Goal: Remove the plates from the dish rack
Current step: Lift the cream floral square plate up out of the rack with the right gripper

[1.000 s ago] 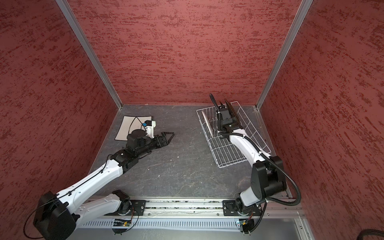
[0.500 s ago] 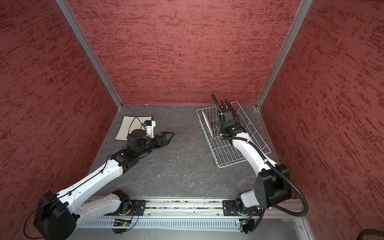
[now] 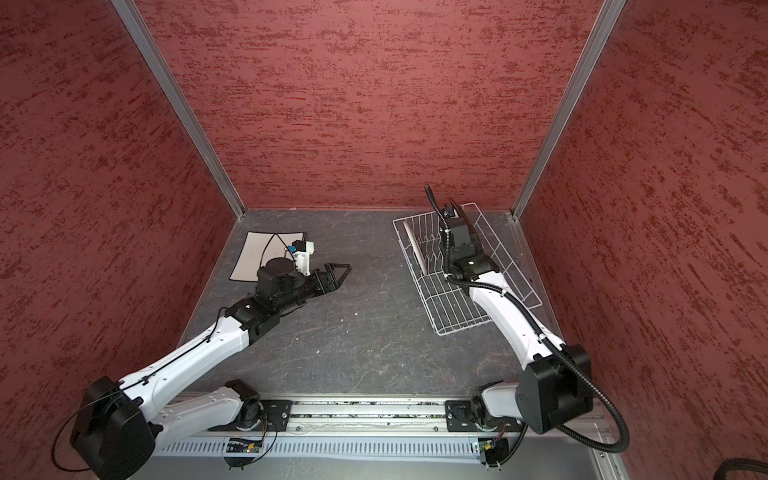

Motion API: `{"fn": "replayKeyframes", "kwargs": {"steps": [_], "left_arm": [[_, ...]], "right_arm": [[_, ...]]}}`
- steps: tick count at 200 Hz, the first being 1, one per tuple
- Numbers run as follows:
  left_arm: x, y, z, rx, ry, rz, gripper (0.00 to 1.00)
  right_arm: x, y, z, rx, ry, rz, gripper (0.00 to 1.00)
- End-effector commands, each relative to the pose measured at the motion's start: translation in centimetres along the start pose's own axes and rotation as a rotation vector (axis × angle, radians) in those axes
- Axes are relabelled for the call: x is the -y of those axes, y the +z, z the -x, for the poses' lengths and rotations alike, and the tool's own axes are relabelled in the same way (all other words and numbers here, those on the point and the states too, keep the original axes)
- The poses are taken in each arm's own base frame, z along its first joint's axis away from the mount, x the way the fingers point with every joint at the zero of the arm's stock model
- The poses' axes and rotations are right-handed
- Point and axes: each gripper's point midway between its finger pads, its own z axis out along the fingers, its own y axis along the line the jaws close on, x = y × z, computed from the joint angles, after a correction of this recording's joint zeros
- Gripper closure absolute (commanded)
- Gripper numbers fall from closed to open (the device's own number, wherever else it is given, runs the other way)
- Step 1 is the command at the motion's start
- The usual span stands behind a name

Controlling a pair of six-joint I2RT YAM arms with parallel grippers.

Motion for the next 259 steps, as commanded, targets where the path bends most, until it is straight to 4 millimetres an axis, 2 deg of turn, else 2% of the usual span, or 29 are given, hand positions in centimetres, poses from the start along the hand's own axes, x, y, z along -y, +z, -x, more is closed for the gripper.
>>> {"fn": "replayKeyframes", "kwargs": {"steps": [1, 92, 221, 259], "left_arm": [[0.3, 0.3, 0.1, 0.007, 0.001, -0.016, 0.01], [0.4, 0.9, -0.2, -0.005, -0.007, -0.026, 0.00], [0.5, 1.3, -0.1, -0.003, -0.021, -0.034, 0.00], [0.6, 1.5, -0.1, -0.006, -0.022, -0.036, 0.01]], "right_arm": [[3.7, -3.3, 5.1, 0.200, 0.135, -0.089, 1.00], [3.9, -5.3, 5.0, 0.220, 0.158, -0.052, 1.00], [3.2, -9.4, 5.0, 0.294, 0.209, 0.024, 1.00], [3.5, -10.9, 5.3, 0.336, 0.238, 0.027, 1.00]]}}
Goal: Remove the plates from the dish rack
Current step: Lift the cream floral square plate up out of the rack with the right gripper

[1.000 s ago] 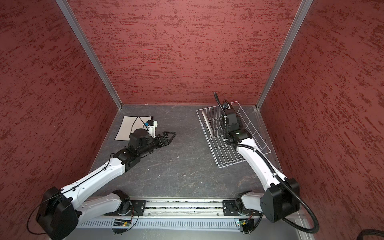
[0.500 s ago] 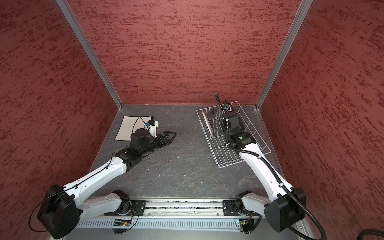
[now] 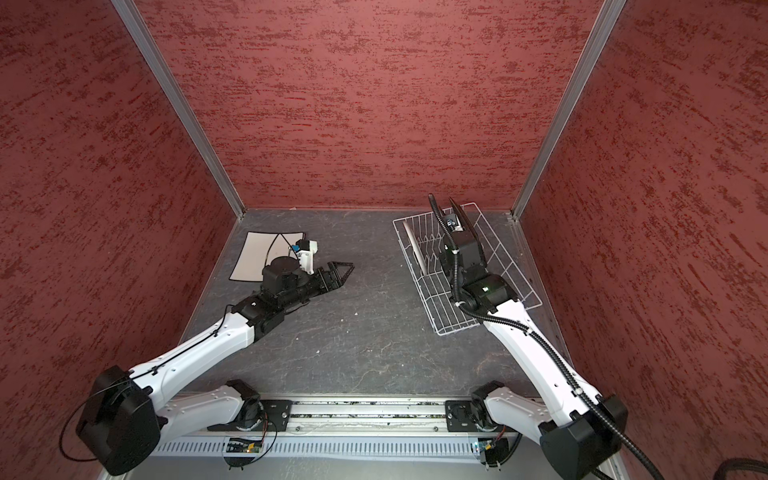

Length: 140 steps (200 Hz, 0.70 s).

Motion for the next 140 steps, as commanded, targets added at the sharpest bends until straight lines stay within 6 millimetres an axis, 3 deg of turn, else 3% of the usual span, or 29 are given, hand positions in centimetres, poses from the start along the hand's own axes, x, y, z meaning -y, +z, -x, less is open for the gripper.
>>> {"fn": "replayKeyframes", "kwargs": {"steps": [1, 46, 85, 140], "left_arm": [[0.7, 0.3, 0.1, -0.001, 0.001, -0.027, 0.01], [0.8, 0.5, 0.1, -0.007, 0.003, -0.031, 0.00], [0.6, 0.8, -0.1, -0.012, 0.001, -0.028, 0.00], [0.5, 0.9, -0.1, -0.012, 0.004, -0.024, 0.00]], "right_arm": [[2.9, -3.1, 5.1, 0.211, 0.151, -0.065, 1.00], [3.6, -5.1, 6.2, 0.285, 0.205, -0.043, 1.00], [4.0, -8.0, 8.4, 0.437, 0.313, 0.051, 1.00], [4.2, -10.3, 10.4, 0.549, 0.390, 0.134, 1.00]]}}
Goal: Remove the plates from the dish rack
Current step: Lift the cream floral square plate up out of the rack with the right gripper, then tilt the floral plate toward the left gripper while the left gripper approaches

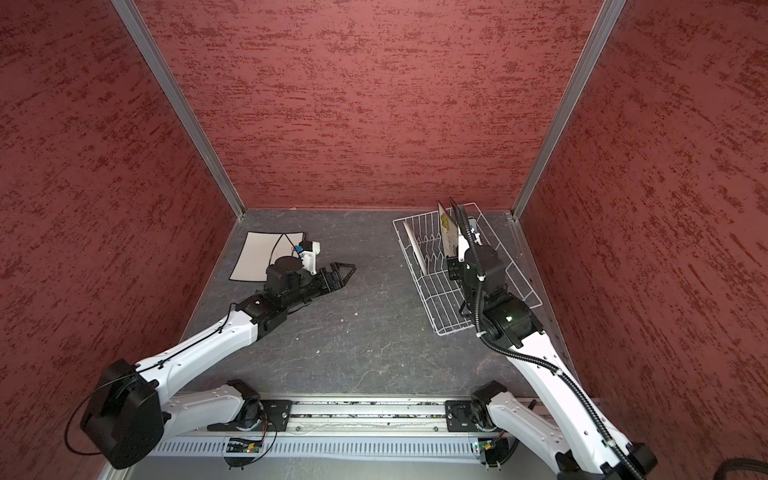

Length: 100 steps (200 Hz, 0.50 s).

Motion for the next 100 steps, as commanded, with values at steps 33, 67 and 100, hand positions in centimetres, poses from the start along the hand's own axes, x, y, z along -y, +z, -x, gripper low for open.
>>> {"fn": "replayKeyframes", "kwargs": {"steps": [33, 67, 100], "left_arm": [[0.8, 0.0, 0.5, 0.014, 0.008, -0.031, 0.01], [0.9, -0.1, 0.6, 0.013, 0.009, -0.033, 0.00], [0.9, -0.1, 0.6, 0.011, 0.007, -0.035, 0.00]], "right_arm": [[1.0, -4.0, 9.4, 0.365, 0.220, 0.072, 1.00], [1.1, -4.7, 9.9, 0.404, 0.261, 0.092, 1.00], [1.2, -6.1, 10.7, 0.458, 0.313, 0.136, 1.00]]}}
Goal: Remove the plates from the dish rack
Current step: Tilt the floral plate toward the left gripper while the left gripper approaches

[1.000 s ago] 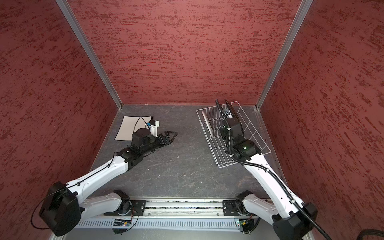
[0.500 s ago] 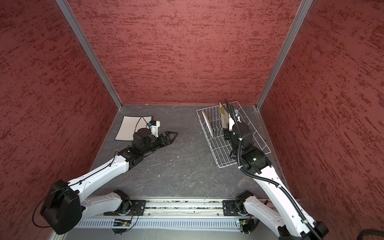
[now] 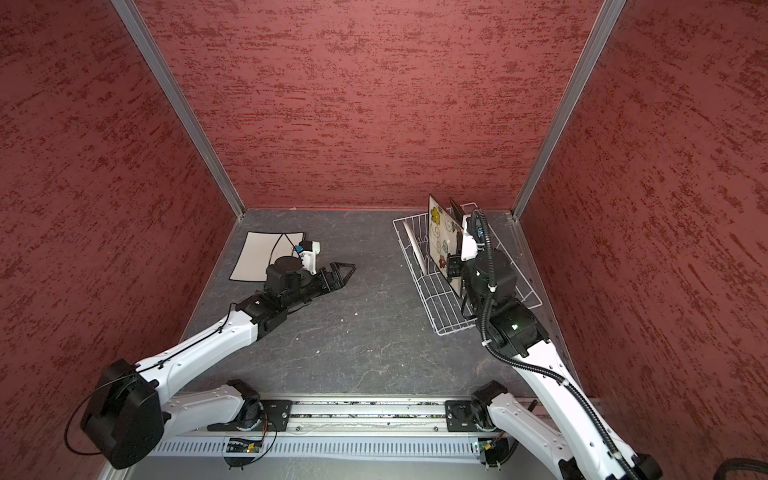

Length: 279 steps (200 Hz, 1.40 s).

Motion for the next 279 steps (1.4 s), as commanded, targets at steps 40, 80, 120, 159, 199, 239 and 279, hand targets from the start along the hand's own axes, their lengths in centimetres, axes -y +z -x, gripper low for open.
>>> {"fn": "replayKeyframes", "kwargs": {"steps": [40, 80, 120, 159, 199, 239, 279], "left_arm": [[1.1, -0.1, 0.6, 0.012, 0.007, -0.039, 0.00], [1.2, -0.4, 0.6, 0.012, 0.007, -0.042, 0.00], [1.1, -0.7, 0.7, 0.023, 0.008, -0.043, 0.00], [1.1, -1.2, 1.0, 0.043, 0.005, -0.054, 0.00], [0.1, -2.2, 1.7, 0.073, -0.020, -0.040, 0.00], [-1.1, -4.2, 3.1, 0.132, -0.068, -0.039, 0.01], [-2.0, -5.6, 3.6, 0.167, -0.100, -0.028, 0.00]], "right_arm": [[-0.4, -4.3, 9.7, 0.362, 0.237, 0.134, 1.00], [-1.9, -4.4, 10.3, 0.370, 0.291, 0.232, 1.00], [-3.6, -3.6, 10.1, 0.356, 0.346, 0.318, 1.00], [-4.9, -2.5, 10.0, 0.367, 0.419, 0.382, 1.00], [-5.9, -1.0, 9.1, 0.380, 0.515, 0.428, 1.00], [-6.5, 0.2, 7.8, 0.409, 0.632, 0.475, 1.00], [-6.1, 0.5, 7.0, 0.471, 0.777, 0.506, 1.00]]}}
